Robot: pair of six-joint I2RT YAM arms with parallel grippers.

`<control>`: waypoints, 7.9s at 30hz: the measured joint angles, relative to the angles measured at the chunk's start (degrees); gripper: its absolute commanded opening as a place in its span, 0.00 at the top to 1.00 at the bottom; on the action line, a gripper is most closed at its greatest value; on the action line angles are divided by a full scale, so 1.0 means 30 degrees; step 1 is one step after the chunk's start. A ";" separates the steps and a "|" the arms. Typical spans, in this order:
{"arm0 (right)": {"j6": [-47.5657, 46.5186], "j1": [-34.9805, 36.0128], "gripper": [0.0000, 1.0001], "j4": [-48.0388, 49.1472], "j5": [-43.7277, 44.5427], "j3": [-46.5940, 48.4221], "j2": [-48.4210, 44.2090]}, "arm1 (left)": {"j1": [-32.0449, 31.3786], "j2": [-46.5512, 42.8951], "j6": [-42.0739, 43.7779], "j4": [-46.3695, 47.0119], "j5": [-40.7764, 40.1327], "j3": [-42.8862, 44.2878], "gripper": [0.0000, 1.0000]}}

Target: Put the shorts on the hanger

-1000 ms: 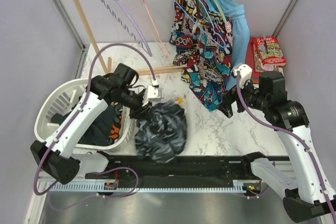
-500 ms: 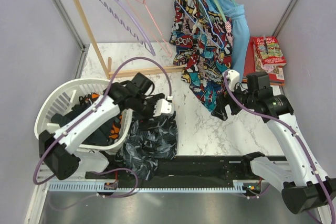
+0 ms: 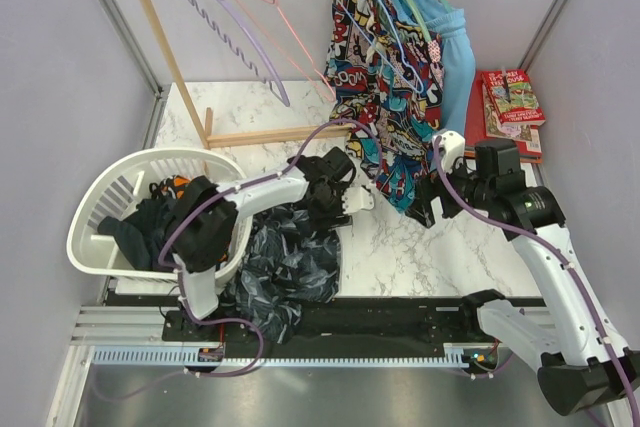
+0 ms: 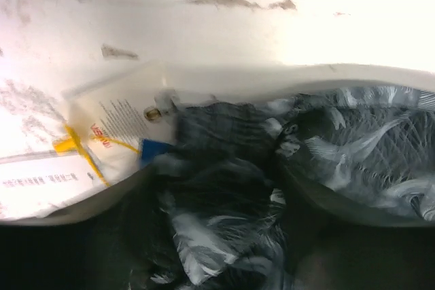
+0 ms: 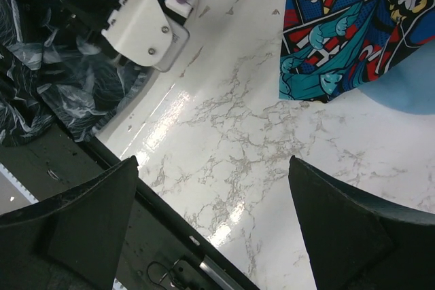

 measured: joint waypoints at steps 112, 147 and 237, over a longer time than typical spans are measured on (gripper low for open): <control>-0.2761 1.0958 1.00 0.7074 0.1843 0.3235 1.4535 | -0.1443 -1.4134 0.6550 -0.5442 0.5785 -0.9530 0.89; 1.5453 0.2251 1.00 0.9304 0.0962 0.2193 0.4131 | -0.4830 -1.1883 -1.1016 0.7475 0.3745 -0.8000 0.22; 1.5934 0.0634 1.00 0.5544 0.7854 0.3009 0.1428 | 0.4233 -1.4994 -0.3249 0.3876 0.2433 -0.4044 0.98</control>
